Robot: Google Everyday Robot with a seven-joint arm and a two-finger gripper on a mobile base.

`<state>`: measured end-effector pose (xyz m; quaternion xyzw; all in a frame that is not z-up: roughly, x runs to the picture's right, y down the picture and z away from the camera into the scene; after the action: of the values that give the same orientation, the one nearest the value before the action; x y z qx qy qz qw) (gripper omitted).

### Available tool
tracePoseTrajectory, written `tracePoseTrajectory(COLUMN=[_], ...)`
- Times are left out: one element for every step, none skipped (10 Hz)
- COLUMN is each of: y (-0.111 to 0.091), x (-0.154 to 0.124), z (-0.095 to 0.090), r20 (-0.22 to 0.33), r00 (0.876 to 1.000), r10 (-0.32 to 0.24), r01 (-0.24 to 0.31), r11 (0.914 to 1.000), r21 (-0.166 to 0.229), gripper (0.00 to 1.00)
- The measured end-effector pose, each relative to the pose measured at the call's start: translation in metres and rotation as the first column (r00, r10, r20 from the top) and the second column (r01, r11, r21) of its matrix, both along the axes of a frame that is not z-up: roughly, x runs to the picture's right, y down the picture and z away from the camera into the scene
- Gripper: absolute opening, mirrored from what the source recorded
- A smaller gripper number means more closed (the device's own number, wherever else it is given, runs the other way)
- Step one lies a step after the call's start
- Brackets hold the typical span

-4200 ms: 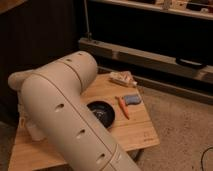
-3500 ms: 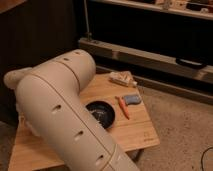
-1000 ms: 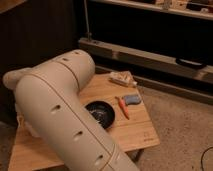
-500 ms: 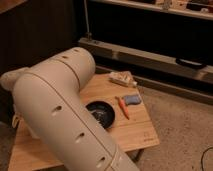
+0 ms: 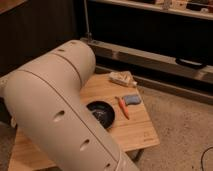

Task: Place the ceramic cup over the eraser

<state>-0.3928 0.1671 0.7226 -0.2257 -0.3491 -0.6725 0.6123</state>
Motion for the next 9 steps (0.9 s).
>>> tracePoseTrajectory(y=[0.000, -0.001, -0.002, -0.003, -0.004, -0.004, -0.003, -0.002, 0.000], x=[0.000, -0.001, -0.001, -0.001, -0.002, -0.003, -0.006, -0.009, -0.010], z=[0.004, 0.009, 0.013, 0.018, 0.021, 0.023, 0.024, 0.025, 0.025], r20=[0.015, 0.031, 0.042, 0.051, 0.055, 0.060, 0.064, 0.065, 0.063], r00=[1.000, 0.999, 0.999, 0.999, 0.998, 0.998, 0.998, 0.998, 0.998], r10=[0.002, 0.008, 0.014, 0.017, 0.015, 0.012, 0.000, -0.011, -0.024], r01=[-0.002, -0.007, -0.013, -0.015, -0.013, -0.008, 0.004, 0.015, 0.028], r11=[1.0000, 0.9998, 0.9994, 0.9989, 0.9986, 0.9983, 0.9981, 0.9978, 0.9972], r21=[-0.006, -0.021, -0.031, -0.045, -0.052, -0.057, -0.062, -0.065, -0.069], gripper=[0.80, 0.80, 0.80, 0.80, 0.80, 0.78, 0.68, 0.58, 0.49])
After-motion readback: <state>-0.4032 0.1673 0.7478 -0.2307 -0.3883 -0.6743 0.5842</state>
